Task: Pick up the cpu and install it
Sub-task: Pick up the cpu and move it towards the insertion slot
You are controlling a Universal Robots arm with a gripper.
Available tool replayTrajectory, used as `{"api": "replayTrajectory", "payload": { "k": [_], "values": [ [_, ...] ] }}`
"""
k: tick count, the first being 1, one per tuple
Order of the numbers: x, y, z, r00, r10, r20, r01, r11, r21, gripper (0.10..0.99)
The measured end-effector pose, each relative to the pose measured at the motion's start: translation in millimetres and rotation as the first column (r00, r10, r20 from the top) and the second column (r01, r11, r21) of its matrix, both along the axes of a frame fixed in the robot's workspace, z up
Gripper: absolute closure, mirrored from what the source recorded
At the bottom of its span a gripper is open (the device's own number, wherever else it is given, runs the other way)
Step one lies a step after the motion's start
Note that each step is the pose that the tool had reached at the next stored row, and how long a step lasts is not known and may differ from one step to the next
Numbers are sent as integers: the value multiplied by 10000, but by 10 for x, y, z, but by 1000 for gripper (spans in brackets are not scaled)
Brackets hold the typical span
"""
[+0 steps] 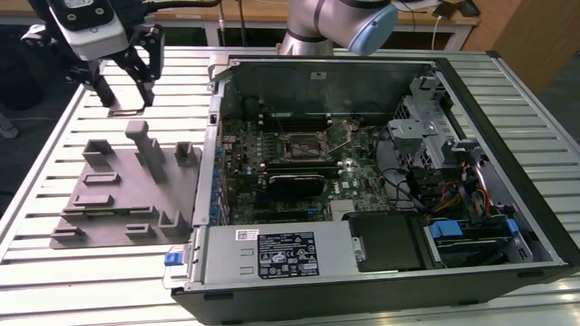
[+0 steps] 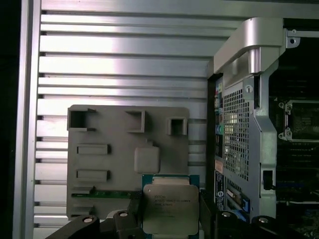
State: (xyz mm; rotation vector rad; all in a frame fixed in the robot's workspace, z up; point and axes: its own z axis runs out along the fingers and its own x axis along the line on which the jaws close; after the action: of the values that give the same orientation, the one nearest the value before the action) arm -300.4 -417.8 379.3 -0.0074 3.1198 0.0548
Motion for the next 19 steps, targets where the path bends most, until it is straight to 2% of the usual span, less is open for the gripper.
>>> {"api": "replayTrajectory", "payload": {
  "k": [19],
  "values": [
    [394, 0, 0, 10000, 0, -1, 0, 10000, -1, 545]
  ]
}}
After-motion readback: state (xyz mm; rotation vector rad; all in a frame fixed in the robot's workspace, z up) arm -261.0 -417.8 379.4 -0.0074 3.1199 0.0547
